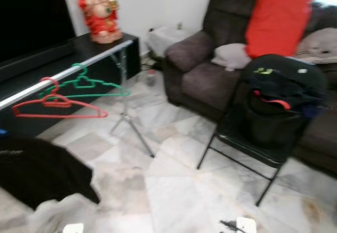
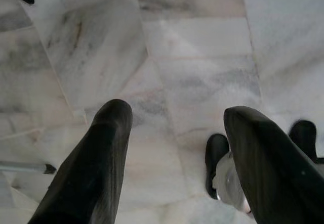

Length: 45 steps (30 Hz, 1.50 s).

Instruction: Hang hanger

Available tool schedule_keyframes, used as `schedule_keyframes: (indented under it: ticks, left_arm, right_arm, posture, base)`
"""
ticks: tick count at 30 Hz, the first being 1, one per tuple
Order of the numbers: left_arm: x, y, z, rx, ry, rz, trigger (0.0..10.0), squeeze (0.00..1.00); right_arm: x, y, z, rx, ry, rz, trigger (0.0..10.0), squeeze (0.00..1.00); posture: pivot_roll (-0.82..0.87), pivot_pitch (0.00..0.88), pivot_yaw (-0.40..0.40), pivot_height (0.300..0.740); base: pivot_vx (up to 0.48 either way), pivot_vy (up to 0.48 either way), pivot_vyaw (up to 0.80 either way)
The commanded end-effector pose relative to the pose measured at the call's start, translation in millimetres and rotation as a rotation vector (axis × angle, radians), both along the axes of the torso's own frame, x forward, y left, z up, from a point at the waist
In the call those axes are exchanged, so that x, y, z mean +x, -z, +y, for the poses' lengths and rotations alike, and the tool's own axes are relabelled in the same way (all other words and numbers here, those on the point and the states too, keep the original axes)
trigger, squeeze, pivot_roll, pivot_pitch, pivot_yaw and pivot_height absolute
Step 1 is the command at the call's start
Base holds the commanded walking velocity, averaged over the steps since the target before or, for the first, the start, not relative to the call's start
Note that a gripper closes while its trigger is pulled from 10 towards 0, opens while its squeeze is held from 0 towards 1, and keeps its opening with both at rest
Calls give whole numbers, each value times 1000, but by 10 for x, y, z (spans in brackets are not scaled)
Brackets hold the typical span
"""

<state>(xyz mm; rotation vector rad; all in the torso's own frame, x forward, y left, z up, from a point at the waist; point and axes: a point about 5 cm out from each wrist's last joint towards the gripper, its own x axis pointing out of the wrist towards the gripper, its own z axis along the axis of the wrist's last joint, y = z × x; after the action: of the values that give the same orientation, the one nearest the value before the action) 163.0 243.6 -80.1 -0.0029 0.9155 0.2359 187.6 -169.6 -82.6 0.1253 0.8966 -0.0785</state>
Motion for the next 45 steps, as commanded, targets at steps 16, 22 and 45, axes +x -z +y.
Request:
schedule_keyframes:
  ticks: [16,22,45]
  left_arm:
    - [81,-27,-21,-31,6,-16,10000,0]
    - [80,-25,-29,-32,16,-16,10000,0]
    - [266,-72,-176,-64,-2,-55,10000,0]
  right_arm:
    - [32,-19,-39,-5,42,-13,10000,0]
    - [38,-25,-31,2,41,-25,10000,0]
    - [166,-90,-73,-2,86,-46,10000,0]
  posture:
    - [36,0,68,740]
    - [31,0,69,740]
    - [50,0,22,740]
  base:
    - [75,0,-271]
    - [325,0,0]
    - [372,0,-264]
